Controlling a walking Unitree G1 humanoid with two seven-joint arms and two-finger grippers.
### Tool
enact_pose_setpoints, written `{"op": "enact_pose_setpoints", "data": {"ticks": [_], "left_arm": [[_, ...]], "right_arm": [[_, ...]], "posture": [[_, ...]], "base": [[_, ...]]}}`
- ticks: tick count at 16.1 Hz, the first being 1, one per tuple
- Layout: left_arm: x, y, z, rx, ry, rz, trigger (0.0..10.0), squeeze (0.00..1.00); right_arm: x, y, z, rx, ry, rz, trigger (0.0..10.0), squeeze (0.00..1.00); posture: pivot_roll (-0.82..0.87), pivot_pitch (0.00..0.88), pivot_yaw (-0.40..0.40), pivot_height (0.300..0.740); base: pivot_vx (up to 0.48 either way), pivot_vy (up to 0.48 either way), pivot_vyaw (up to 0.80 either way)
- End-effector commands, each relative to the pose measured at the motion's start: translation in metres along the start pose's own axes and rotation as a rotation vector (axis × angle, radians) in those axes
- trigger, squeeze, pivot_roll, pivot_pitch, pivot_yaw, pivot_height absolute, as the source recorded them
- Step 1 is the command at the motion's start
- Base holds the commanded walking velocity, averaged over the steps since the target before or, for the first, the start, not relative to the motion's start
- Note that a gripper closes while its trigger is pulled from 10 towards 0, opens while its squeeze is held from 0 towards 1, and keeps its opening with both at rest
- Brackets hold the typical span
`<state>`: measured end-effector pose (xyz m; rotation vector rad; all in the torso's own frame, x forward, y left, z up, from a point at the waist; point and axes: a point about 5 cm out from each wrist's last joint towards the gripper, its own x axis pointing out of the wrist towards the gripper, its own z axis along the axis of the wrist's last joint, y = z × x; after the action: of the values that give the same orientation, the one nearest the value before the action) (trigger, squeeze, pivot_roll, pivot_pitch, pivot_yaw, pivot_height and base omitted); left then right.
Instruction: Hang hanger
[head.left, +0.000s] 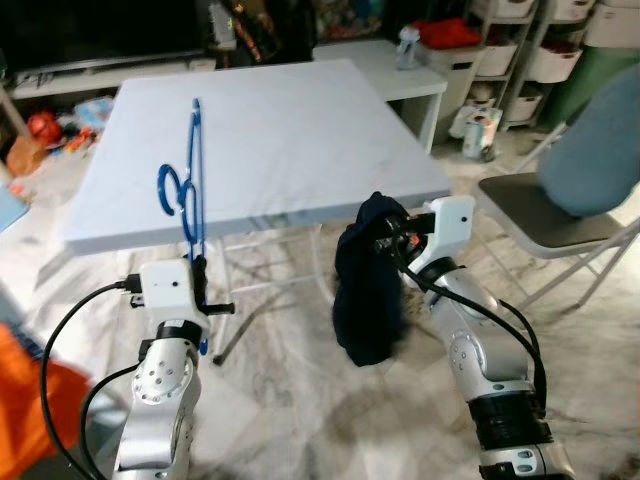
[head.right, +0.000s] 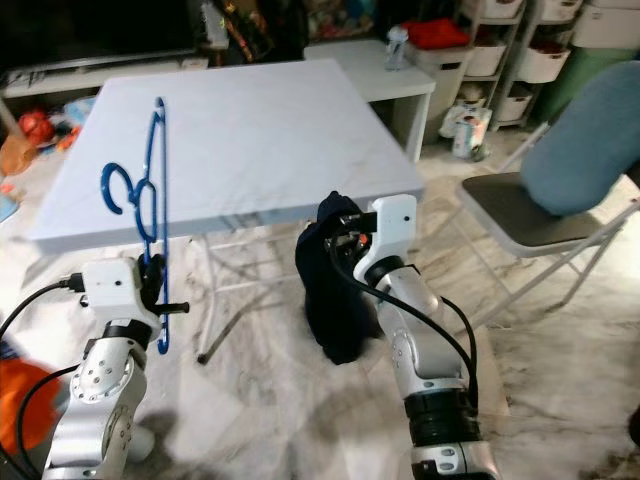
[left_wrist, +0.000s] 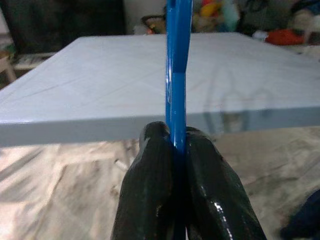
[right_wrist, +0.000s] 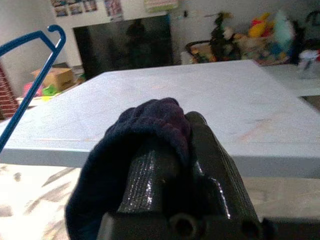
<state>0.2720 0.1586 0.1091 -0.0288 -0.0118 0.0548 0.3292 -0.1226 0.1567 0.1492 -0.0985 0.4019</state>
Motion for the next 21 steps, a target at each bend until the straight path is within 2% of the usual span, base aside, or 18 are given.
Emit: {"op": "enact_pose_setpoints", "data": {"ticks": [1, 9, 10, 12, 16, 19, 21], "left_arm": [[0.0018, -0.0029, 0.0040, 0.000, -0.014, -0.024, 10.0, 0.00], [0.0050, -0.0023, 0.0056, -0.006, -0.013, -0.023, 10.0, 0.00], [0.0056, -0.0037, 0.0062, -0.018, -0.015, -0.028, 10.0, 0.00], [0.0066, -0.0065, 0.0075, -0.021, -0.020, -0.037, 10.0, 0.00], [0.0071, -0.0108, 0.0081, -0.028, -0.024, -0.044, 10.0, 0.00], [0.0075, -0.0111, 0.0082, 0.014, -0.023, -0.051, 10.0, 0.00], [0.0085, -0.0104, 0.0081, -0.014, -0.020, -0.047, 10.0, 0.00]], "right_arm": [[0.0009, -0.0012, 0.0097, -0.018, -0.034, -0.003, 10.0, 0.00], [0.0006, 0.0011, 0.0086, -0.028, -0.039, -0.004, 10.0, 0.00], [0.0010, 0.0029, 0.0123, -0.070, -0.060, 0.003, 10.0, 0.00], [0.0020, 0.0062, 0.0163, -0.088, -0.074, 0.022, 10.0, 0.00], [0.0021, 0.0057, 0.0177, -0.094, -0.079, 0.020, 10.0, 0.00], [0.0004, 0.0052, 0.0175, -0.122, -0.091, -0.009, 10.0, 0.00], [0.0017, 0.0064, 0.0169, -0.116, -0.093, -0.008, 10.0, 0.00]], "posture": [[-0.08, 0.000, -0.003, 0.740], [-0.08, 0.000, 0.001, 0.740], [-0.08, 0.000, 0.000, 0.740], [-0.08, 0.000, 0.000, 0.740], [-0.08, 0.000, -0.002, 0.740], [-0.08, 0.000, -0.001, 0.740], [-0.08, 0.000, -0.001, 0.740]], "base": [[0.311, 0.364, 0.00], [0.332, 0.345, 0.11], [0.442, 0.000, 0.00], [0.450, 0.000, 0.00], [0.461, 0.000, 0.00], [0.475, 0.000, 0.00], [0.472, 0.000, 0.00]]}}
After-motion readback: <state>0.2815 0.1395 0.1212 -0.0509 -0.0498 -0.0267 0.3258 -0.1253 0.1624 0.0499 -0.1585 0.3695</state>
